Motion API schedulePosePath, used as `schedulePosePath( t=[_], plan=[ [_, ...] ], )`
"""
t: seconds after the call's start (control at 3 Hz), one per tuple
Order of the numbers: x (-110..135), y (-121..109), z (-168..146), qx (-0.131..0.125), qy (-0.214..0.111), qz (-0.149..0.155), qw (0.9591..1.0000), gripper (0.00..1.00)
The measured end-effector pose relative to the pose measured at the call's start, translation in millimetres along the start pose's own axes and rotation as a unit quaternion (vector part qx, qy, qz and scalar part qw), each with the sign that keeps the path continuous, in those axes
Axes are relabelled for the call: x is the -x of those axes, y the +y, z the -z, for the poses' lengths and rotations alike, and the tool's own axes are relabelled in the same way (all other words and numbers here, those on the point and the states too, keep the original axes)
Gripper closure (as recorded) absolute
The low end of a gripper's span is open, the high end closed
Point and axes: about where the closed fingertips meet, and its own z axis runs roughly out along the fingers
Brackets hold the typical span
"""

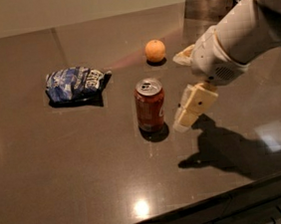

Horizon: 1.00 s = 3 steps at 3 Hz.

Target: Move coke can near blue chip bag

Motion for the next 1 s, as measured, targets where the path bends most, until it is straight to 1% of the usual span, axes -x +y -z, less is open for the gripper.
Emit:
schedulePosePath(
  t=[0.33, 1.0],
  plan=[
    [10.9, -2.1, -22.4, 0.009, -0.018, 0.001, 0.9998, 0.0],
    [42.1, 7.3, -44.3, 0.04, -0.058, 0.007, 0.9975, 0.0]
  ],
)
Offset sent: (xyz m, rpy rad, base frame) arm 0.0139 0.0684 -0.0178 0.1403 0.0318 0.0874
